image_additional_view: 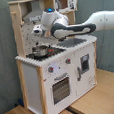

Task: Play with the kitchen

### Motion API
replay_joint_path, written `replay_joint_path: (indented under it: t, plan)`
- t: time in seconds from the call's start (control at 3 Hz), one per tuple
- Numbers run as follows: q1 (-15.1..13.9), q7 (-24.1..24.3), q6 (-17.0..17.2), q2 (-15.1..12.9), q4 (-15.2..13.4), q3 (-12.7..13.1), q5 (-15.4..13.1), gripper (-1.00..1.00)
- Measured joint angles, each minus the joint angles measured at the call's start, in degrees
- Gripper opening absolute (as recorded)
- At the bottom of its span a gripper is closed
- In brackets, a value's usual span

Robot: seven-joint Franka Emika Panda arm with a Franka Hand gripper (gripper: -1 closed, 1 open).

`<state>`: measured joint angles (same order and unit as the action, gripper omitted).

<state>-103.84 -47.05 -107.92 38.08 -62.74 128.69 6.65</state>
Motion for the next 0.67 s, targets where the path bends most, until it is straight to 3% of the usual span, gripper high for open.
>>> replay_joint_path:
  t: [0.67]
  plan:
    - [-6.4, -0.2, 5.8, 3.0, 10.0, 5.0, 0.4, 1.0]
